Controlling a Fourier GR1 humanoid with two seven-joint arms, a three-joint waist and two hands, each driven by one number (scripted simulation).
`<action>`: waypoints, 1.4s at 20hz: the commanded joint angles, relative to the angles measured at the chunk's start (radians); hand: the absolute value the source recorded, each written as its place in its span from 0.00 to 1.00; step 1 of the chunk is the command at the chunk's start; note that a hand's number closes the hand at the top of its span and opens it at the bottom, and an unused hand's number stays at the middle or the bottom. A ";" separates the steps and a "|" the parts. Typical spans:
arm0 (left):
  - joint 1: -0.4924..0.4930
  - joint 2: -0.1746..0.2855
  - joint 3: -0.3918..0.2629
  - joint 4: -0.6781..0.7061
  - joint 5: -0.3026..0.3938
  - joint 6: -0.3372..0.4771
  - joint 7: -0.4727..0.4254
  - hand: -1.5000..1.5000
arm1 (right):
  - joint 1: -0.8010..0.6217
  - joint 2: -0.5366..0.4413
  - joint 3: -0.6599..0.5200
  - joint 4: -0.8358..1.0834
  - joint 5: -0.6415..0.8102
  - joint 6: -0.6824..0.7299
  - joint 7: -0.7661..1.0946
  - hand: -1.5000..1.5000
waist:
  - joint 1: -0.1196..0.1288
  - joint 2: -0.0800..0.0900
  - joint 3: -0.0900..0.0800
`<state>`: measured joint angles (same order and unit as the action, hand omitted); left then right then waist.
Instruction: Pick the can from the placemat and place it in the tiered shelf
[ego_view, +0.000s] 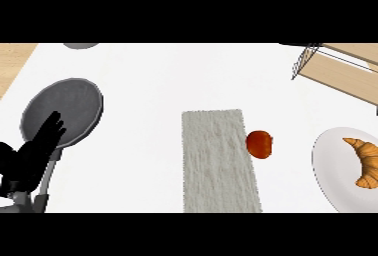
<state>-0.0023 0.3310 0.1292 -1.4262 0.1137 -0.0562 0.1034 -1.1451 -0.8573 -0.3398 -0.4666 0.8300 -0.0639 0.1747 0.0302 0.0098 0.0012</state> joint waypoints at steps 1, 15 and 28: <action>-0.024 0.016 0.026 0.030 0.014 -0.021 -0.011 0.50 | -0.058 -0.032 -0.058 0.049 -0.049 -0.005 -0.041 0.00 | 0.000 0.001 0.000; -0.032 0.011 0.044 0.064 0.004 -0.024 -0.019 0.50 | -0.096 -0.171 -0.296 0.077 -0.313 0.137 -0.061 0.00 | -0.022 -0.005 -0.001; -0.002 -0.002 0.053 0.015 -0.005 -0.001 0.017 0.50 | 0.079 -0.614 -0.421 0.023 -0.439 0.478 0.057 0.00 | -0.063 -0.018 -0.001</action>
<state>0.0184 0.3187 0.1717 -1.4033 0.0972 -0.0546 0.0847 -1.1117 -1.3227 -0.7267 -0.4522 0.4186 0.2930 0.1987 -0.0218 -0.0066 -0.0002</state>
